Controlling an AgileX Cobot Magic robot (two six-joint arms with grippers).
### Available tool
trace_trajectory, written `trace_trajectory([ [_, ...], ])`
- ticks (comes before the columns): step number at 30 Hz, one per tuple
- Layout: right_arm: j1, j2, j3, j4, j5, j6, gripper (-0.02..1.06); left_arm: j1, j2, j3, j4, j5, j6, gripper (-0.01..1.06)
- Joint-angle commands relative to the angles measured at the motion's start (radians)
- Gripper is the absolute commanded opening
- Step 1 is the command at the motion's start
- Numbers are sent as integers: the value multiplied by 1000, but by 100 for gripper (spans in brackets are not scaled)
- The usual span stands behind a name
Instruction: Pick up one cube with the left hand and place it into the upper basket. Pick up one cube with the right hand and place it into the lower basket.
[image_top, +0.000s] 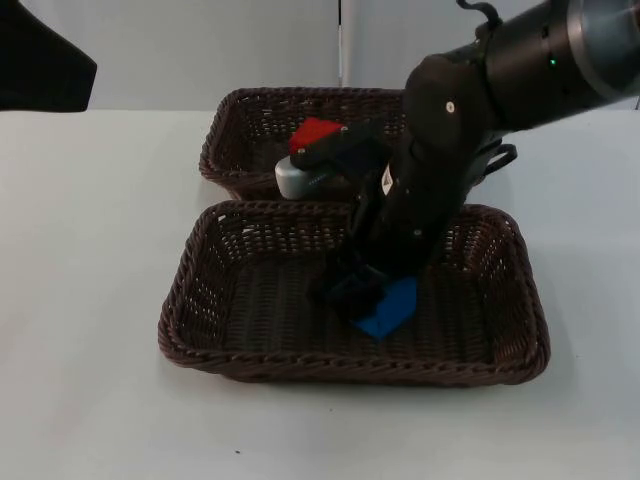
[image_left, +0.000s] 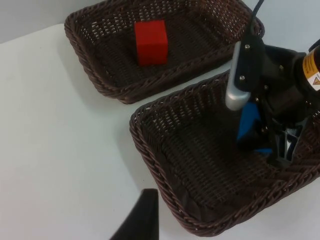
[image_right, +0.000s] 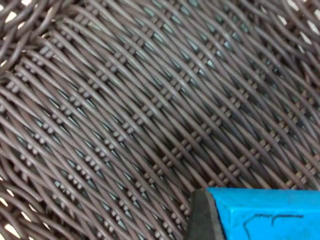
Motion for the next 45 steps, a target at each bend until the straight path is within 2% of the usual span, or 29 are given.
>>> trace_trajectory([
  [1, 6, -4, -3, -1, -11, 0, 12, 1, -4, 3, 8, -1, -6, 95],
  [4, 6, -4, -3, -1, -11, 0, 34, 1, -4, 3, 8, -1, -6, 95],
  [5, 6, -4, -3, -1, -11, 0, 34, 1, -4, 3, 8, -1, -6, 95],
  [7, 6, -4, -3, -1, -5, 0, 53, 1, -4, 3, 8, -1, -6, 95],
  [10, 6, -7, -3, -1, -3, 3, 69, 1, -4, 3, 8, -1, -6, 95],
  [17, 6, -74, -3, 1, 25, 3, 72, 1, -4, 3, 8, -1, -6, 95],
  [22, 6, -242, -3, 25, 62, 3, 72, 1, -4, 3, 8, -3, -6, 95],
  [31, 6, -462, -3, 22, 69, 3, 72, 1, -4, 3, 8, -3, -6, 95],
  [45, 6, -515, -3, 14, 97, 1, 72, 1, -4, 3, 12, -3, -6, 95],
])
